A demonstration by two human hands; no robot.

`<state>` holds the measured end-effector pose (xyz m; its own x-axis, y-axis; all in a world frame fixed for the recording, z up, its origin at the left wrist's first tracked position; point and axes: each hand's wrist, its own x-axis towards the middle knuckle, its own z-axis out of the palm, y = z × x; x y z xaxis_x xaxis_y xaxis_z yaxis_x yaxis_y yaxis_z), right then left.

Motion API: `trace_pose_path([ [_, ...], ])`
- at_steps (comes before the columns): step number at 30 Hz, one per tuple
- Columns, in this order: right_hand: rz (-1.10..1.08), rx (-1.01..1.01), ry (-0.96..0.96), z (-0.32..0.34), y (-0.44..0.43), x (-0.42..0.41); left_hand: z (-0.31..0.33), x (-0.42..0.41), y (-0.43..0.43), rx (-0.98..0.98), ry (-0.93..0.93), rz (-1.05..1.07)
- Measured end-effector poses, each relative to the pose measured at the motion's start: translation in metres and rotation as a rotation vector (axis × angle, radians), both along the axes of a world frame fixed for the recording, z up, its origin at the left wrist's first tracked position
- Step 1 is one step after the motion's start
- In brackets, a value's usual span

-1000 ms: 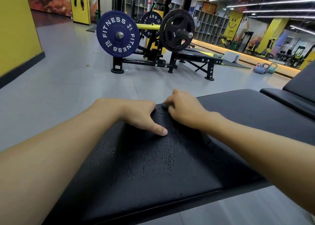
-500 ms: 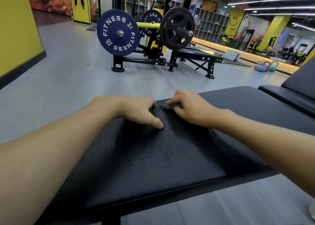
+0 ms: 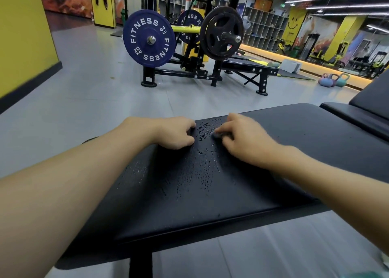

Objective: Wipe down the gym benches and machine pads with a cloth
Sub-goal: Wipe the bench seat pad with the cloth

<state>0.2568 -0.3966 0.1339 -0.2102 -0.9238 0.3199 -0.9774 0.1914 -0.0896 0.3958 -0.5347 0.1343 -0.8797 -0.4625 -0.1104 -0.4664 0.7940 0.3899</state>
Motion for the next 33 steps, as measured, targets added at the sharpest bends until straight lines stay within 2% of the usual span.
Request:
trace_pose_path([
  [3, 0.252, 0.088, -0.049, -0.003, 0.020, 0.036, 0.000, -0.002, 0.002, -0.029, 0.004, -0.001],
  [5, 0.185, 0.109, -0.024, 0.005, 0.021, 0.015, 0.000, -0.001, 0.005, -0.027, -0.001, 0.006],
  [7, -0.018, 0.049, 0.005, 0.011, 0.019, -0.016, 0.001, 0.001, 0.006, -0.019, -0.004, 0.011],
  [9, -0.116, -0.018, 0.013, 0.006, 0.019, -0.015, 0.001, 0.003, 0.007, -0.008, -0.003, 0.018],
  [11, -0.003, 0.006, 0.036, -0.002, 0.025, 0.015, 0.001, 0.002, 0.009, -0.008, 0.000, 0.029],
  [14, 0.236, 0.096, -0.048, -0.001, 0.045, 0.041, 0.000, 0.003, 0.010, -0.006, 0.008, 0.046],
  [16, 0.168, 0.100, -0.044, 0.005, 0.046, 0.017, -0.002, 0.007, 0.010, -0.006, 0.020, 0.057],
  [19, -0.073, -0.022, 0.022, 0.003, 0.045, 0.000, -0.010, 0.015, 0.007, -0.018, 0.045, 0.072],
  [21, -0.018, -0.016, 0.039, -0.005, 0.048, 0.028, -0.012, 0.018, 0.006, -0.061, 0.029, 0.088],
  [24, 0.253, 0.107, -0.032, -0.003, 0.068, 0.063, -0.012, 0.021, 0.008, -0.083, -0.007, 0.117],
  [26, 0.214, 0.129, -0.041, 0.006, 0.071, 0.042, -0.013, 0.023, 0.008, -0.084, -0.020, 0.124],
  [29, -0.059, -0.001, 0.021, 0.005, 0.071, 0.016, -0.015, 0.027, 0.007, -0.076, -0.035, 0.115],
  [30, -0.081, -0.022, 0.052, 0.001, 0.072, 0.025, -0.016, 0.027, 0.006, -0.074, -0.031, 0.114],
  [33, 0.162, 0.028, 0.034, -0.009, 0.087, 0.071, -0.019, 0.026, 0.002, -0.080, -0.019, 0.112],
])
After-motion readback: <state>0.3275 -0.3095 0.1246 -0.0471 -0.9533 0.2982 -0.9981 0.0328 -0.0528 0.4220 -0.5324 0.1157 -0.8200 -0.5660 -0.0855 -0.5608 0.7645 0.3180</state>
